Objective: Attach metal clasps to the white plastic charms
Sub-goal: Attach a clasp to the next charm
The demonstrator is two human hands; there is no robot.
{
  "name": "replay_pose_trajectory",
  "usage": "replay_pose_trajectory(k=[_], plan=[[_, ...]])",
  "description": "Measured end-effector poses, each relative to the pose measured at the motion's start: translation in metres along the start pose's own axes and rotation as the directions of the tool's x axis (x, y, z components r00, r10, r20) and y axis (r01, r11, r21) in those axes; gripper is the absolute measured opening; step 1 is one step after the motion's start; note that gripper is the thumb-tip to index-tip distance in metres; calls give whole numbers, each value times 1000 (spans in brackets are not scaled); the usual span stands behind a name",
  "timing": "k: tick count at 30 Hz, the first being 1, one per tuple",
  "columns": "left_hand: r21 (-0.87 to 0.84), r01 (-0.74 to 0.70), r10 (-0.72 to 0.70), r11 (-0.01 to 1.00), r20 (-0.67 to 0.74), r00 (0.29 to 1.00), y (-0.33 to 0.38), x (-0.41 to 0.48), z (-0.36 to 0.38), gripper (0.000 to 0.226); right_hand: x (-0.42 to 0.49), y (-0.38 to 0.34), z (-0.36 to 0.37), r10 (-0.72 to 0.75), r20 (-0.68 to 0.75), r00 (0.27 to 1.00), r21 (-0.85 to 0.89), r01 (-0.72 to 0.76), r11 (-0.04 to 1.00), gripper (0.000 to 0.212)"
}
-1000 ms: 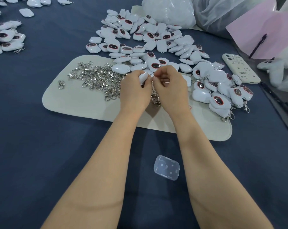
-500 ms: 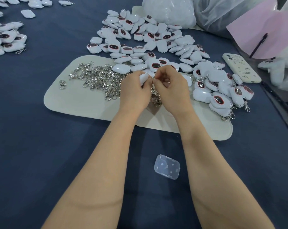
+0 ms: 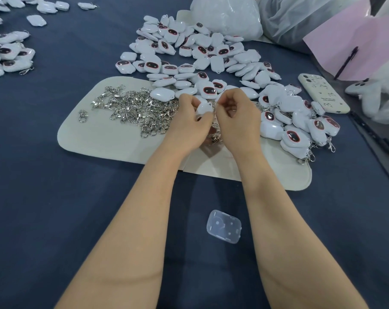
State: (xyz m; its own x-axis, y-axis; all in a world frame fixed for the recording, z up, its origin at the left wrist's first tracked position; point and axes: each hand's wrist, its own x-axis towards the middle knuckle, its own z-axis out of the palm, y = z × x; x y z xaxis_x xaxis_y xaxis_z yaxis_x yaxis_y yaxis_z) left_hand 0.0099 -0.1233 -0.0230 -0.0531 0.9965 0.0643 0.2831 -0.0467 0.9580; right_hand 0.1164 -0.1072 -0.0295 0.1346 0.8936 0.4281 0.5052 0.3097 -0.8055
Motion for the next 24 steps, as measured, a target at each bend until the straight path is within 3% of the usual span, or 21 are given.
replay_pose_trajectory(k=[24], plan=[[-67, 14, -19, 998, -73, 997, -6, 6, 0, 15, -2, -2, 5, -25, -30, 999, -62, 23, 998, 17]])
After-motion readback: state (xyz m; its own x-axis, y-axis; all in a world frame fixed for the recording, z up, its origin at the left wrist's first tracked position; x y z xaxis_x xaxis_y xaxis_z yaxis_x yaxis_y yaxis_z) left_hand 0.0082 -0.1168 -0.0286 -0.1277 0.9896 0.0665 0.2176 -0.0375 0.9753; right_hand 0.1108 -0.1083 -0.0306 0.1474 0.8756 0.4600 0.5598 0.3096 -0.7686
